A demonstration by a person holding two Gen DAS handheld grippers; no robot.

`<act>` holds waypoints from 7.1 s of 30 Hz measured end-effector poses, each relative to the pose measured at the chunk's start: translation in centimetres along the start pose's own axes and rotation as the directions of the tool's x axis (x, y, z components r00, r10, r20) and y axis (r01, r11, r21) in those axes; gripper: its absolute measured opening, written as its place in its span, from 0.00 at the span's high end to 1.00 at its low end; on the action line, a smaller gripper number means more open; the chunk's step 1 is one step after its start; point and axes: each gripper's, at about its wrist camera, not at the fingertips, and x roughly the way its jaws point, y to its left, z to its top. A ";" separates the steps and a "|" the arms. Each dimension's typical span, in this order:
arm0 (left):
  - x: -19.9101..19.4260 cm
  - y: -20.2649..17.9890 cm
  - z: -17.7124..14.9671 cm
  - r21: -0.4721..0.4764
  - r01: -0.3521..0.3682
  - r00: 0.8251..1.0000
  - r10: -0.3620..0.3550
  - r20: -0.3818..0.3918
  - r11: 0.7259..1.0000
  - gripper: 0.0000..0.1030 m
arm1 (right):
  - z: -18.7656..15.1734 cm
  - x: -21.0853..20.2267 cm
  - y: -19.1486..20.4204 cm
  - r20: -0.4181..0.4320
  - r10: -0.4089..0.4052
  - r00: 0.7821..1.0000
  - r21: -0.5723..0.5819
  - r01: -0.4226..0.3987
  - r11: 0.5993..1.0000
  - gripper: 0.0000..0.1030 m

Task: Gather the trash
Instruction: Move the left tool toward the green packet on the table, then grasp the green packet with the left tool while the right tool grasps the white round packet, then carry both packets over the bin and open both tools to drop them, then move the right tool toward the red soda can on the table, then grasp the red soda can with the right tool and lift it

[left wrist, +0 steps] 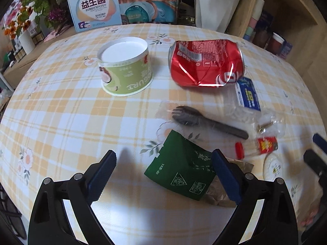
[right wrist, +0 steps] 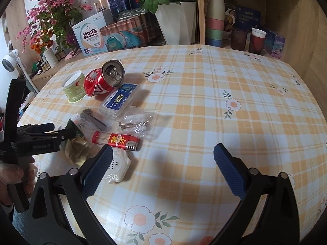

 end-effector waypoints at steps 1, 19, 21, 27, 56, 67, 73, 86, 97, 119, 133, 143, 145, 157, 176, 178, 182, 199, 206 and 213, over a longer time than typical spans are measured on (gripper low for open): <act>-0.1 0.3 -0.1 0.009 0.001 1.000 -0.001 -0.004 1.000 0.11 | 0.0 0.1 0.0 -0.002 -0.001 1.000 -0.004 0.001 1.000 0.06; -4.4 7.0 -2.8 -0.231 0.124 0.992 -0.126 0.009 0.965 0.19 | -1.8 3.2 5.6 -0.126 0.072 0.989 -0.144 -0.090 0.985 0.39; -4.0 6.0 -4.0 -0.273 0.157 0.986 -0.168 -0.015 0.949 0.23 | -2.0 3.4 5.8 -0.132 0.074 0.989 -0.141 -0.093 0.986 0.44; -3.7 4.2 -5.4 -0.391 0.205 0.973 -0.230 -0.017 0.897 0.28 | -2.4 3.3 5.9 -0.116 0.079 0.990 -0.144 -0.096 0.985 0.56; -1.9 0.8 -3.8 -0.011 0.113 0.993 -0.113 0.012 0.993 0.56 | -3.6 2.3 3.9 -0.052 0.081 0.995 -0.070 -0.085 0.994 0.56; -3.5 0.9 -4.7 -0.001 0.147 0.987 -0.147 0.071 0.989 0.77 | -3.7 1.5 3.8 -0.038 0.104 0.994 -0.060 -0.106 0.992 0.57; -6.2 1.3 -4.9 0.008 0.184 0.977 -0.184 0.112 0.983 0.79 | -3.6 0.0 4.5 -0.010 0.124 0.992 -0.052 -0.125 0.991 0.57; -13.1 2.8 -8.0 0.028 0.201 0.965 -0.202 0.165 0.979 0.79 | -4.9 -6.6 6.6 0.059 0.164 0.985 -0.023 -0.163 0.986 0.57; -18.2 2.2 -12.7 0.060 0.253 0.950 -0.259 0.174 0.966 0.79 | -7.0 -12.4 8.9 0.081 0.190 0.978 -0.065 -0.185 0.981 0.85; -19.5 1.4 -16.7 0.049 0.291 0.948 -0.295 0.123 0.955 0.78 | -7.9 -18.2 8.3 0.186 0.132 0.974 -0.023 -0.130 0.991 0.57; -17.9 -0.2 -18.5 0.083 0.307 0.949 -0.312 0.050 0.948 0.36 | -7.6 -20.4 8.7 0.248 0.101 0.963 -0.033 -0.096 0.995 0.08; -19.1 1.7 -17.3 0.054 0.212 0.966 -0.218 0.139 0.976 0.08 | -7.9 -20.2 8.1 0.239 0.047 0.970 -0.015 -0.045 0.999 0.06; -19.2 2.5 -17.0 0.037 0.181 0.970 -0.185 0.155 0.983 0.06 | -7.9 -20.1 8.1 0.234 0.038 0.971 -0.014 -0.036 0.999 0.06; -20.2 6.7 -14.5 -0.022 0.104 0.964 -0.095 0.249 0.994 0.06 | -8.4 -17.0 8.1 0.146 -0.029 0.989 -0.032 0.034 0.999 0.06; -17.7 8.8 -11.2 -0.030 0.118 0.959 -0.106 0.262 0.993 0.06 | -4.2 -10.9 5.8 0.034 0.016 0.999 -0.093 -0.013 0.996 0.05; -17.0 9.0 -10.5 -0.030 0.123 0.959 -0.111 0.259 0.992 0.06 | -3.4 -10.0 5.8 0.019 0.002 1.000 -0.112 0.000 0.994 0.06; -15.6 9.3 -9.0 -0.032 0.122 0.961 -0.110 0.255 0.992 0.06 | -1.6 -7.7 5.9 -0.002 -0.058 0.998 -0.139 0.058 0.989 0.06; -9.9 12.4 -0.3 -0.077 0.096 0.955 -0.070 0.290 0.992 0.06 | 11.4 6.9 9.2 0.012 0.105 0.994 -0.022 -0.105 0.994 0.20; -8.1 13.0 1.3 -0.081 0.090 0.958 -0.064 0.280 0.993 0.06 | 12.7 11.5 9.2 -0.040 0.108 0.993 0.074 -0.104 0.992 0.26; -6.5 12.5 2.0 -0.066 0.101 0.963 -0.081 0.256 0.993 0.06 | 12.4 12.4 8.5 -0.065 0.122 0.990 0.119 -0.113 0.986 0.52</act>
